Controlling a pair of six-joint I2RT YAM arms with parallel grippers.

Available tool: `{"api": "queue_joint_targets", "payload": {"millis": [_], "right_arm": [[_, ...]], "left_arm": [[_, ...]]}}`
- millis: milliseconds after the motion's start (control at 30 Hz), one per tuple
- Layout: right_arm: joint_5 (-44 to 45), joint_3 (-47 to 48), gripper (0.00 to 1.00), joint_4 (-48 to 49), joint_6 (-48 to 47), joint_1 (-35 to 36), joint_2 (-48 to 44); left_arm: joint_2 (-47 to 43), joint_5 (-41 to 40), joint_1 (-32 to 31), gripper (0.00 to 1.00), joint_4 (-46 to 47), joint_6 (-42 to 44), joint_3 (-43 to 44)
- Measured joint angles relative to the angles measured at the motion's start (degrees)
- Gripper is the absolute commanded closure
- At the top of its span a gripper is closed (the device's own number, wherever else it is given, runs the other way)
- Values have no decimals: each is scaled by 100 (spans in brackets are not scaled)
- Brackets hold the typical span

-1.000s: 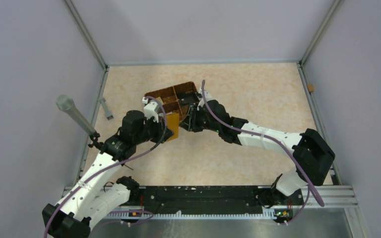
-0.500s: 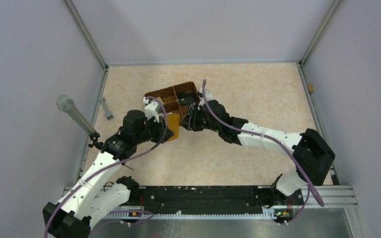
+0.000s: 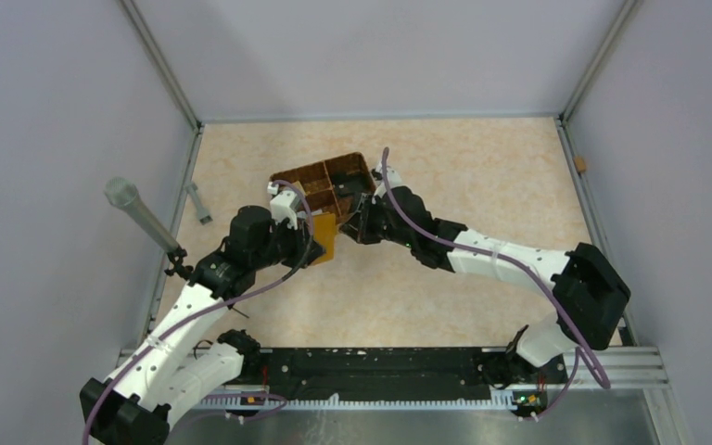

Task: Put the credit cards into the card holder
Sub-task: Close the card holder.

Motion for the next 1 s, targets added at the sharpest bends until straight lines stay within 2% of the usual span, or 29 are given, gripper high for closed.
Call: {"api": "queue_joint_targets", "payload": {"millis": [333, 600, 1000], "right_arm": [[-442, -717, 100, 739, -227, 0, -612], [-986, -719, 100, 1132, -503, 0, -566], [-1327, -492, 100, 1303, -575, -2, -111]], "left_arm": [[0, -133, -2, 100, -44, -2, 46], [-11, 138, -2, 100, -4, -4, 46], [-15, 208, 24, 100, -42, -2, 46]]}}
